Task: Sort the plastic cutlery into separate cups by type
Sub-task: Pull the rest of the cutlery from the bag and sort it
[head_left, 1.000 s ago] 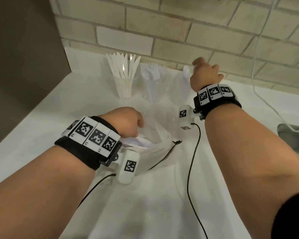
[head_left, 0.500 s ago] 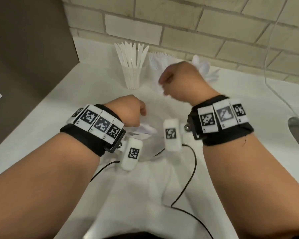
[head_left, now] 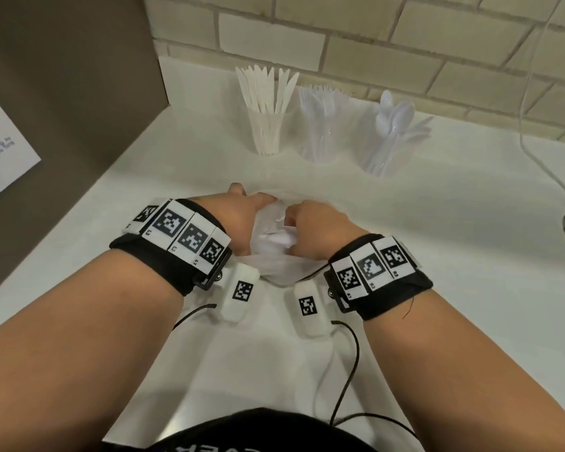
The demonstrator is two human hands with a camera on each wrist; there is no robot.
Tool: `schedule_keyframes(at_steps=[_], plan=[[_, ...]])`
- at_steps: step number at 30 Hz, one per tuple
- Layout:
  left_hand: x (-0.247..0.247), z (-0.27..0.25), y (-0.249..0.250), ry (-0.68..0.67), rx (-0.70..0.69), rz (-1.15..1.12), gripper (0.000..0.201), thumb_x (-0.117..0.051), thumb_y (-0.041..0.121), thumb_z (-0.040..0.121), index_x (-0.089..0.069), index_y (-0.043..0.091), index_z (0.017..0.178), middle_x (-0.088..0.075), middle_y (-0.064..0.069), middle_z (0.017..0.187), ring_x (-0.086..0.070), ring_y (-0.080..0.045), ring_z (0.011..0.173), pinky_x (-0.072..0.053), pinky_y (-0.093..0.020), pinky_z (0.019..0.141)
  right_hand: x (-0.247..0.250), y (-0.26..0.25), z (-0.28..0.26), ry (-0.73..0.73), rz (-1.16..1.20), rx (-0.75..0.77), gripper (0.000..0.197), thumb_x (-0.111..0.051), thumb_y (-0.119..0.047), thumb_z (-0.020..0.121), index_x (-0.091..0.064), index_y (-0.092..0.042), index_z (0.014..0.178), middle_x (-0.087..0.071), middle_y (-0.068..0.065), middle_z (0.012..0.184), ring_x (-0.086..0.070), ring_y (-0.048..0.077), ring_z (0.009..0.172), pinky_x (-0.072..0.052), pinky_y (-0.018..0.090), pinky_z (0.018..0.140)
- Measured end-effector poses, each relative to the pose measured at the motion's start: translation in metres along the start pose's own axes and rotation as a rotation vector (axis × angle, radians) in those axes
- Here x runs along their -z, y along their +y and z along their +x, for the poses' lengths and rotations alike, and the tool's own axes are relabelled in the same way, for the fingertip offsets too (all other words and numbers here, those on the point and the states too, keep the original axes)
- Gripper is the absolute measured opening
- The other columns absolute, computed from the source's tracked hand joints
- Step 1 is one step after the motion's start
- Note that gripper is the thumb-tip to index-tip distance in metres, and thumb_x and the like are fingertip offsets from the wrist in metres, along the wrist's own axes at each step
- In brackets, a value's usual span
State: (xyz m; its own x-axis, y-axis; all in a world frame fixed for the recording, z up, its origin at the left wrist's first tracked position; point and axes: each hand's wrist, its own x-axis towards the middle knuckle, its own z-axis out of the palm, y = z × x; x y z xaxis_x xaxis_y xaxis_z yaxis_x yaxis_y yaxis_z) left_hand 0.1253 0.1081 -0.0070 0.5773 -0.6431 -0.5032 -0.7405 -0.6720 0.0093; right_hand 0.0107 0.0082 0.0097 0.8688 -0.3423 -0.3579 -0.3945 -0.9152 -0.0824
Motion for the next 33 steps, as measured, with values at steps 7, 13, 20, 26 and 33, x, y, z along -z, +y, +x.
schedule_keyframes(at_steps=[7, 13, 20, 26, 33], plan=[[-0.003, 0.009, 0.001, -0.067, -0.045, -0.085, 0.115, -0.077, 0.040, 0.044, -0.004, 0.053, 0.132, -0.040, 0.002, 0.130, -0.054, -0.026, 0.107, -0.056, -0.043, 0.080, 0.001, 0.003, 0.001, 0.006, 0.080, -0.005, 0.049, -0.063, -0.035, 0.087, -0.042, -0.016, 0.127, -0.058, 0.006, 0.118, -0.054, 0.030, 0.111, -0.044, 0.049, 0.096], [-0.002, -0.005, -0.004, -0.047, -0.032, -0.074, 0.115, -0.078, 0.047, 0.045, -0.004, 0.054, 0.133, -0.039, 0.000, 0.131, -0.055, -0.029, 0.107, -0.054, -0.046, 0.083, 0.005, 0.012, 0.000, -0.032, 0.053, 0.079, 0.043, -0.067, -0.034, 0.085, -0.055, -0.010, 0.120, -0.059, 0.006, 0.119, -0.055, 0.026, 0.112, -0.039, 0.027, 0.083], [-0.004, -0.010, -0.003, -0.048, -0.034, -0.144, 0.116, -0.078, 0.039, 0.056, -0.004, 0.044, 0.145, -0.034, -0.011, 0.135, -0.058, -0.032, 0.107, -0.053, -0.048, 0.087, 0.008, 0.004, -0.007, -0.015, 0.158, 0.147, 0.046, -0.070, -0.039, 0.082, -0.053, -0.016, 0.118, -0.054, -0.002, 0.103, -0.053, 0.019, 0.096, -0.035, 0.028, 0.079], [-0.003, -0.007, 0.000, -0.061, -0.063, -0.207, 0.129, -0.087, 0.025, 0.057, 0.002, 0.035, 0.150, -0.036, -0.014, 0.136, -0.058, -0.031, 0.106, -0.055, -0.045, 0.085, -0.007, -0.004, 0.000, 0.019, 0.091, 0.080, 0.046, -0.071, -0.054, 0.072, -0.051, -0.029, 0.106, -0.049, -0.011, 0.095, -0.048, 0.016, 0.090, -0.037, 0.042, 0.089], [0.001, -0.008, -0.005, -0.082, -0.084, -0.207, 0.133, -0.091, 0.029, 0.052, 0.000, 0.040, 0.149, -0.035, -0.012, 0.138, -0.058, -0.031, 0.108, -0.056, -0.045, 0.084, -0.002, -0.001, 0.001, -0.026, 0.128, 0.139, 0.030, -0.069, -0.041, 0.079, -0.056, -0.028, 0.104, -0.050, -0.008, 0.095, -0.049, 0.018, 0.089, -0.043, 0.041, 0.089]])
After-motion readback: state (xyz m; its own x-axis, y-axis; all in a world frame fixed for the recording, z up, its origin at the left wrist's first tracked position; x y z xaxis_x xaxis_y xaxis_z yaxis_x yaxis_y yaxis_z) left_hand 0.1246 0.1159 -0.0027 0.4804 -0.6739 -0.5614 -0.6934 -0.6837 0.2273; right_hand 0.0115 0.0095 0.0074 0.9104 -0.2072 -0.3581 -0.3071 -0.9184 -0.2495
